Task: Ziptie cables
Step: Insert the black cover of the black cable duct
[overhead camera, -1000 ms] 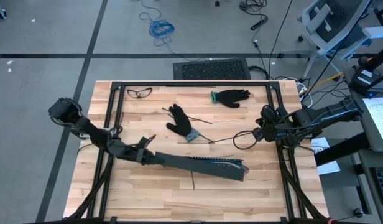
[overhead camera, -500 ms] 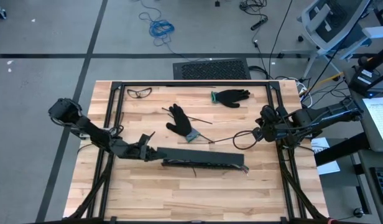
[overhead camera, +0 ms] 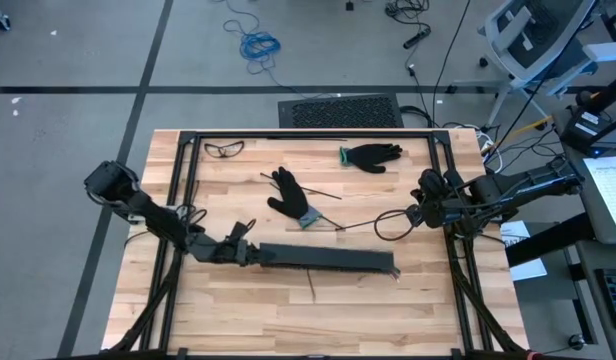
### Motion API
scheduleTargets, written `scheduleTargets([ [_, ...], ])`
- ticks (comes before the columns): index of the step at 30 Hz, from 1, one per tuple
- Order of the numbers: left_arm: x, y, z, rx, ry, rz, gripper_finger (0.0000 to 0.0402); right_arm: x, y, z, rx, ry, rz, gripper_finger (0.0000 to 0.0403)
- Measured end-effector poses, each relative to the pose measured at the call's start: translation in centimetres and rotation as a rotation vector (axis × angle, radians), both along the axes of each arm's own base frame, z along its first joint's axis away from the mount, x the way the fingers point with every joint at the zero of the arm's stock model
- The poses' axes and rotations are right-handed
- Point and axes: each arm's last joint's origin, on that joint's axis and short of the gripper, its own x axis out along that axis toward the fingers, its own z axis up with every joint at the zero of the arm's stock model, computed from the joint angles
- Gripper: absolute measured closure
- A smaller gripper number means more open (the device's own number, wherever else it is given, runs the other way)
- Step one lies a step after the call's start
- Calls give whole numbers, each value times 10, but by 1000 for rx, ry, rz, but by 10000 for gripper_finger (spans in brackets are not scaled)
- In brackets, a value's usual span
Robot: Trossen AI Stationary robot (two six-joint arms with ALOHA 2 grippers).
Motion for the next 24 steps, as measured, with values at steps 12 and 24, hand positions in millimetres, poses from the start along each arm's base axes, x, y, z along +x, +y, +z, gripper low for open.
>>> scheduleTargets([
  [12,12,-8,7,-44,-65,-1,400,0,0,0,-18,23,26,403],
  [24,-1,-19,1,-52,-32,37,400,-1,0,0,-23,29,28,403],
])
